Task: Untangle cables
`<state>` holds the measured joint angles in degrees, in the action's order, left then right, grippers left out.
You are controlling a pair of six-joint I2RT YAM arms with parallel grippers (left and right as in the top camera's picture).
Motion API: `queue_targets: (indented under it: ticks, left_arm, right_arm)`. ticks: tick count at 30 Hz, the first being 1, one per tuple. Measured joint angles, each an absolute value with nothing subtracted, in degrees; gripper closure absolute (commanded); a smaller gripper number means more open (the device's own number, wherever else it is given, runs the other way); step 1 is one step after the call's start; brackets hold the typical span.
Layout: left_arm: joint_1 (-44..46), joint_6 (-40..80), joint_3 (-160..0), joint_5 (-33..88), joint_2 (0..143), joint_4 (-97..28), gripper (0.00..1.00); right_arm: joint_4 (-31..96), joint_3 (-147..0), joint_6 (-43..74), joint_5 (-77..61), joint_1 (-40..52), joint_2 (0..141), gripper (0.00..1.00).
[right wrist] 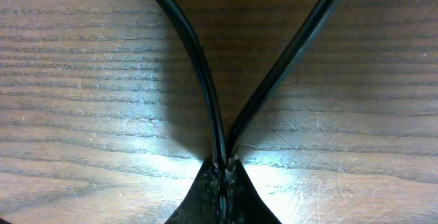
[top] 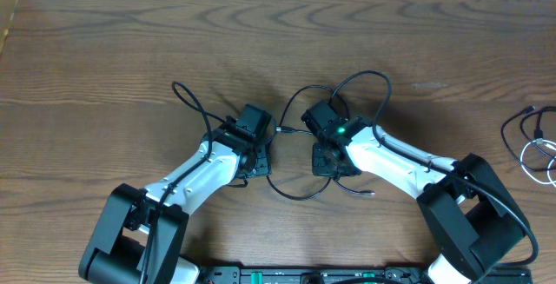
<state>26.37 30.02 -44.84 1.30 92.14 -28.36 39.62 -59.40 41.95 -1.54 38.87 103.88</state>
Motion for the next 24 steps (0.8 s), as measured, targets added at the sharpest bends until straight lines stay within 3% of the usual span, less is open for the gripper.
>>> queue_targets:
  ticks: [13,24]
  left_arm:
    - [26.35,30.06,-44.82,1.45,92.03,-28.14,0.35]
    - [21.63,30.2,-44.49,5.52,84.55,-27.94,0.32]
  right_arm:
    - [44.34,-60.47,39.46,-3.2,37.52,104.25,0.99]
    - [51.51,-67.35,33.63,-3.57,29.45,97.95,0.99]
